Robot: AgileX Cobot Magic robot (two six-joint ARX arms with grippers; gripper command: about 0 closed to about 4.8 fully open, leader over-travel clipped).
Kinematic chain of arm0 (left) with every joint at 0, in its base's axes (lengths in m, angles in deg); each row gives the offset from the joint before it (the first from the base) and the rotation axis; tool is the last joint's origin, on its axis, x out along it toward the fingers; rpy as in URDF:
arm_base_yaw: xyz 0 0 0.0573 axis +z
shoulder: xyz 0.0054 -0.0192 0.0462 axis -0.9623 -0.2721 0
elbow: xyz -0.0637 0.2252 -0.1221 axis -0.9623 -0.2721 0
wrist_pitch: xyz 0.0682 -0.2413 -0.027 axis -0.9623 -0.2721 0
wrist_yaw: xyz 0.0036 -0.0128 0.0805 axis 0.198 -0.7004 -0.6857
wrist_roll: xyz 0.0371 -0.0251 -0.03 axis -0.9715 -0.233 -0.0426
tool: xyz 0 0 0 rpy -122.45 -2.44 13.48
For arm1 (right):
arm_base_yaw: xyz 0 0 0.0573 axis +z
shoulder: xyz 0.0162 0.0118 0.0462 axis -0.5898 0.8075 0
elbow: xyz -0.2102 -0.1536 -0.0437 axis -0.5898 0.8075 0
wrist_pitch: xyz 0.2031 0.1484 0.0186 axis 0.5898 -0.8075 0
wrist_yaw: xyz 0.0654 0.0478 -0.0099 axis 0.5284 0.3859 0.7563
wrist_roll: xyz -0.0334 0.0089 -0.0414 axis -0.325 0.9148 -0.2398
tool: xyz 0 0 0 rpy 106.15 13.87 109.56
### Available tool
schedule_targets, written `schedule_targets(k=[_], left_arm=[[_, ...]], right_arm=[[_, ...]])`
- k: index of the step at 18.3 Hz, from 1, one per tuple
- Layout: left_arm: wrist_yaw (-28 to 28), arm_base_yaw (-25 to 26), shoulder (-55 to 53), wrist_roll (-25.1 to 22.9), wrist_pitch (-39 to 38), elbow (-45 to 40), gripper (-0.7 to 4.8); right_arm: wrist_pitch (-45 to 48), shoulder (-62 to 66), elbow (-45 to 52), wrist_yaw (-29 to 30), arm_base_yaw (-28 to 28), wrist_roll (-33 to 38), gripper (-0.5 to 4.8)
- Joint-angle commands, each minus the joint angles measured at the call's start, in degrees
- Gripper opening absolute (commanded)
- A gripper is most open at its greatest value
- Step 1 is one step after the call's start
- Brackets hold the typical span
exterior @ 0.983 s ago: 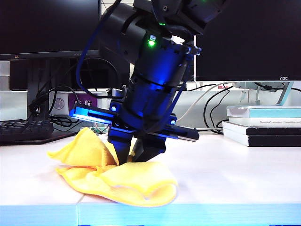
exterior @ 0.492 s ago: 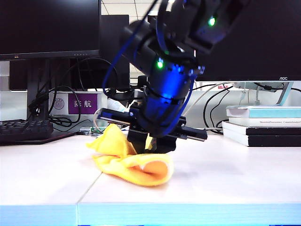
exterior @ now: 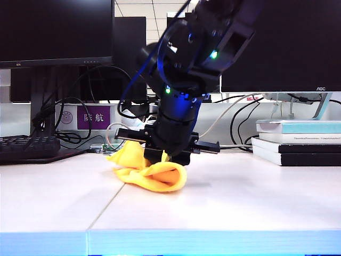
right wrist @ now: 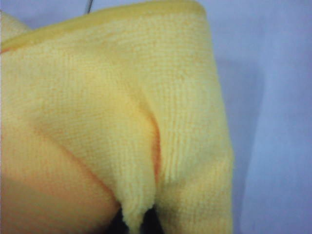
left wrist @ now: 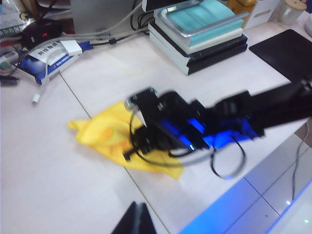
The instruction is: Wipe the table from back to front using the rag.
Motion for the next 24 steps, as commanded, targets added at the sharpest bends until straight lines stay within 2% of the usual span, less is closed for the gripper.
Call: schedule_targets(k=[1, 3, 11, 13, 14, 18, 20, 24], left_arm=[[0.39, -0.02, 0.09, -0.17, -0.28, 0.26, -0.05], [0.39, -0.02, 0.13, -0.17, -0.31, 0.26, -0.06], [0.39, -0.02, 0.13, -0.17, -0.46, 0.24, -0.06], [0.39, -0.02, 0.13, -0.17, -1.20, 0.24, -0.06], [0.39, -0.02, 0.13, -0.17, -2.08, 0.24, -0.06], [0.39, -0.02, 0.13, -0.20, -2.38, 0.22, -0.06], [0.37, -0.02, 0.13, -0.20, -2.36, 0.24, -0.06], [0.31, -0.02, 0.09, -0.17, -2.38, 0.20, -0.06]], right_arm=[[-9.33, 4.13, -0.83, 1.07, -2.60, -2.40, -0.08], [-9.73, 6.34, -5.51, 0.87, -4.83, -5.88, -0.08], [-12.81, 12.20, -16.59, 1.29, -7.89, -10.93, -0.08], [-13.68, 15.04, -21.79, 1.16, -8.26, -14.99, -0.08], [-18.95, 22.27, -34.73, 3.30, -11.04, -16.85, -0.08], [-21.18, 24.70, -42.84, 3.63, -12.52, -19.41, -0.08], [-21.94, 24.72, -46.12, 2.73, -13.03, -20.06, -0.08], [-18.73, 26.45, -46.80, 3.17, -14.71, -22.69, -0.08]])
